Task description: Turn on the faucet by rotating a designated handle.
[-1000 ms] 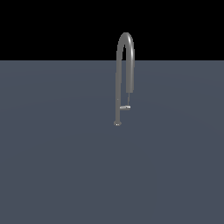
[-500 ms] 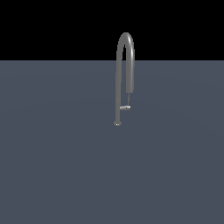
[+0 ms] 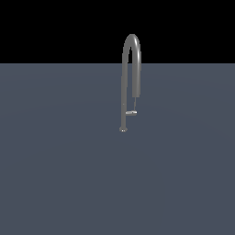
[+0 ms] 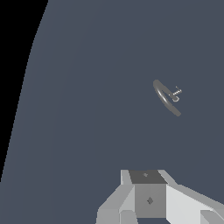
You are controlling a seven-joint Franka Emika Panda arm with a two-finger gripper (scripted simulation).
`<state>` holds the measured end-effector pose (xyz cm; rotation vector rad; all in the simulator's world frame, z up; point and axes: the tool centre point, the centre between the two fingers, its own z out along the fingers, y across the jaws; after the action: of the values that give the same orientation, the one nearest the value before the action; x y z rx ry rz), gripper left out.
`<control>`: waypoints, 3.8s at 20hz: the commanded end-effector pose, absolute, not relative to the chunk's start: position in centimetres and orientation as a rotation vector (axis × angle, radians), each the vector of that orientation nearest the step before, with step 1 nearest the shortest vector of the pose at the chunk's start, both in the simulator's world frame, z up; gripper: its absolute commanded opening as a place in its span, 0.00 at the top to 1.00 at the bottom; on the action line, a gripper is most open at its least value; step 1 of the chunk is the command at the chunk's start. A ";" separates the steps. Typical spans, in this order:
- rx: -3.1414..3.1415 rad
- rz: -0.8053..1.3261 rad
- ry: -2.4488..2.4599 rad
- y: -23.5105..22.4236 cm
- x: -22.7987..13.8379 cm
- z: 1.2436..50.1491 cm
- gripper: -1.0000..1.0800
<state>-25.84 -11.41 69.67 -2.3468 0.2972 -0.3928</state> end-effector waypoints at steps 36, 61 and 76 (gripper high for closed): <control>-1.475 0.688 0.823 -22.4 3.5 40.4 1.00; -1.333 1.279 1.152 -8.3 10.0 16.2 1.00; -1.326 1.327 1.129 -6.6 9.7 14.9 1.00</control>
<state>9.67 -6.59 14.86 -1.3265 1.1296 1.3265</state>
